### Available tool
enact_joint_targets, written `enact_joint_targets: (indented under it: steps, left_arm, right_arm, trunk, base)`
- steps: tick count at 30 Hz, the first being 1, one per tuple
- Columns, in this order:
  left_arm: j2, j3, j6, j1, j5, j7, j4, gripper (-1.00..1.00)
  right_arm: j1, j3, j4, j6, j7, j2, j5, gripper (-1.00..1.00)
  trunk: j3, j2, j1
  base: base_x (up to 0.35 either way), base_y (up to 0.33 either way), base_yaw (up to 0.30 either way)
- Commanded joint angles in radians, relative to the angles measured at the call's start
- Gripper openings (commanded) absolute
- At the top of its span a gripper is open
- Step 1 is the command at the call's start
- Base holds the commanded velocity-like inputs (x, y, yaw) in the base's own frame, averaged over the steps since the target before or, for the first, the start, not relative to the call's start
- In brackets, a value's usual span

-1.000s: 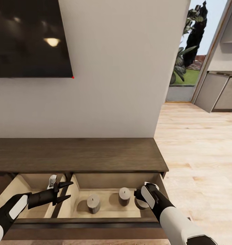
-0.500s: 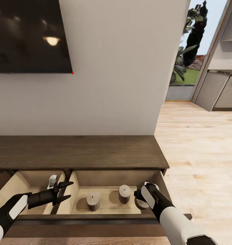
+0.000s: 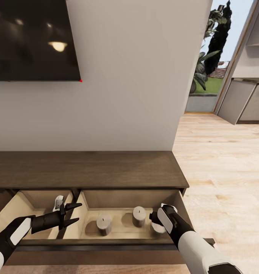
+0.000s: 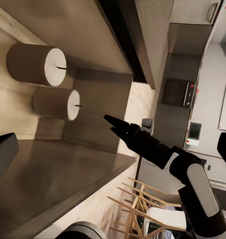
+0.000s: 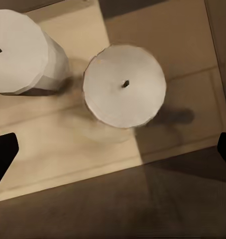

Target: Place each of the two pumpkins and all three candles from the living room inside a cabinet in the living room (use any cabinet), then make sure every cabinet is closed, and position the cauldron so it is next to a table in the living room.

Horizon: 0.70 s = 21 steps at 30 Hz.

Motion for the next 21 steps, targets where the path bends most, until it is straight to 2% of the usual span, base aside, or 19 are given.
enact_joint_targets:
  steps: [1,12,17,21]
  left_arm:
    - [0.0,0.0,0.0,0.0,-0.001,0.0,0.0,1.0]
    - [0.0,-0.001,0.007,0.0,-0.002,0.0,0.0,1.0]
    - [-0.001,-0.003,0.011,0.0,-0.003,0.001,0.0,1.0]
    - [-0.001,-0.004,0.012,0.0,-0.003,0.001,0.0,1.0]
  right_arm:
    - [0.0,0.0,0.0,0.0,0.0,0.0,0.0,1.0]
    - [0.0,0.001,-0.007,0.0,0.008,-0.011,-0.002,1.0]
    - [0.001,0.001,-0.012,0.0,0.014,-0.012,-0.004,1.0]
    - [0.001,0.001,-0.012,0.0,0.015,-0.009,-0.003,1.0]
  trunk:
    - [0.003,0.007,-0.004]
    - [0.038,0.084,-0.046]
    - [0.053,0.119,-0.065]
    - [0.066,0.147,-0.081]
  base:
    - [0.0,0.0,0.0]
    - [-0.004,0.0,0.0]
    - [-0.184,0.0,0.0]
    - [-0.032,0.0,0.0]
